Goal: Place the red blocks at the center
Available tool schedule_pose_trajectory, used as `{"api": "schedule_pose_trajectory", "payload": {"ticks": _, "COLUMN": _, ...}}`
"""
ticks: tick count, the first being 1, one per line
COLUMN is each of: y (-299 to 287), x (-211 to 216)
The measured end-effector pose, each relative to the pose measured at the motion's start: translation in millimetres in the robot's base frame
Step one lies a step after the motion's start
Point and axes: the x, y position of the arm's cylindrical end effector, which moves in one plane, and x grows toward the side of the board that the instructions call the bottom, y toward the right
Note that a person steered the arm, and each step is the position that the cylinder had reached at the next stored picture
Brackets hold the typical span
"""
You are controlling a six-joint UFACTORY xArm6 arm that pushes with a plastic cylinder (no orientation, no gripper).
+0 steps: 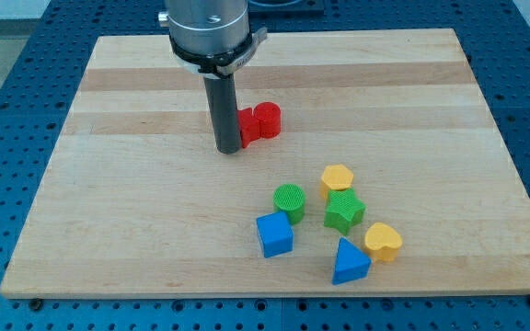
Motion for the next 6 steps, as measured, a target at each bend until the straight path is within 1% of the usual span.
{"api": "schedule_pose_trajectory", "payload": {"ticks": 5, "y": -7, "x": 2}}
{"api": "schedule_pose_trajectory", "payload": {"ticks": 6, "y": -35, "x": 29}}
